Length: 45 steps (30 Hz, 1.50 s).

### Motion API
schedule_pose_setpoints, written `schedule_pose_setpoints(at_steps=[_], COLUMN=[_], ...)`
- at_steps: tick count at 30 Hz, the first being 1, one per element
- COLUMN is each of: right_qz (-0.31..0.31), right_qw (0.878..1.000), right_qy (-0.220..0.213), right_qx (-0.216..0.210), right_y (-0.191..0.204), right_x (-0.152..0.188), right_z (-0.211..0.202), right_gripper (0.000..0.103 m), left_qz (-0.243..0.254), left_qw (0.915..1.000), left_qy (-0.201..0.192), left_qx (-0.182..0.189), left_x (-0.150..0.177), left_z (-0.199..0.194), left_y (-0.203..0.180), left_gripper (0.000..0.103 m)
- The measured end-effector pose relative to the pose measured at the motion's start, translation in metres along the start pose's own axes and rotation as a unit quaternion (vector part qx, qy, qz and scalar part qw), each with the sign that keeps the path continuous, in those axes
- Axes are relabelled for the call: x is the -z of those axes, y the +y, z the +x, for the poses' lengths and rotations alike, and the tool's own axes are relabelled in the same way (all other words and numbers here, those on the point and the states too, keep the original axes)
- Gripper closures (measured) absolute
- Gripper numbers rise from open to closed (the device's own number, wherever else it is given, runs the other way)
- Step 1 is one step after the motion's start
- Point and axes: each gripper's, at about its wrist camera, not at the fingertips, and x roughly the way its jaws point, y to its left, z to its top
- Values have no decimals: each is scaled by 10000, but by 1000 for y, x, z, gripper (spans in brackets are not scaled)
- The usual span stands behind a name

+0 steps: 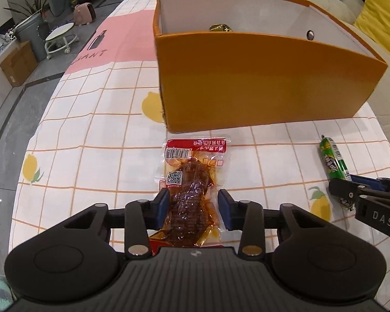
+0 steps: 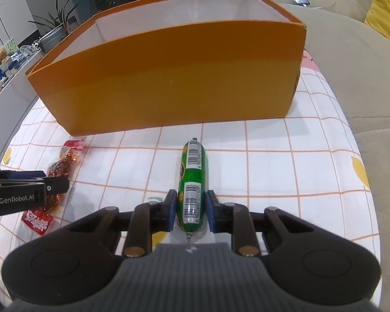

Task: Organize snacks
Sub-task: 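Grasp the red-labelled meat strip pack with the left tool while the right grasps the green sausage, then lift both snacks and carry them over the orange box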

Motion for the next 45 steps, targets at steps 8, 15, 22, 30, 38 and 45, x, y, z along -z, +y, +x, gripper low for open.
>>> schedule_pose_setpoints(at_steps=[8, 15, 22, 30, 38, 45], right_qz=[-30, -29, -68, -136, -144, -3], right_qw=[10000, 9999, 10000, 9999, 9999, 9998], right_qy=[91, 95, 42, -7, -3, 32], right_qx=[2, -17, -53, -65, -73, -184], right_y=[0, -1, -2, -1, 0, -4], right_x=[6, 9, 9, 10, 9, 9], right_z=[-5, -6, -6, -6, -6, -7], right_gripper=[83, 83, 82, 82, 82, 83], left_qz=[200, 49, -151, 104, 107, -144], left_qw=[9995, 10000, 9990, 9996, 9997, 9992], left_qy=[-77, 49, 418, 242, 130, 63], left_qx=[244, 71, 94, 93, 148, 376], left_x=[7, 9, 17, 20, 18, 17], left_z=[-11, -10, 0, -1, -1, -7], left_y=[-6, 0, 13, 5, 4, 8], left_gripper=[66, 21, 21, 33, 38, 39])
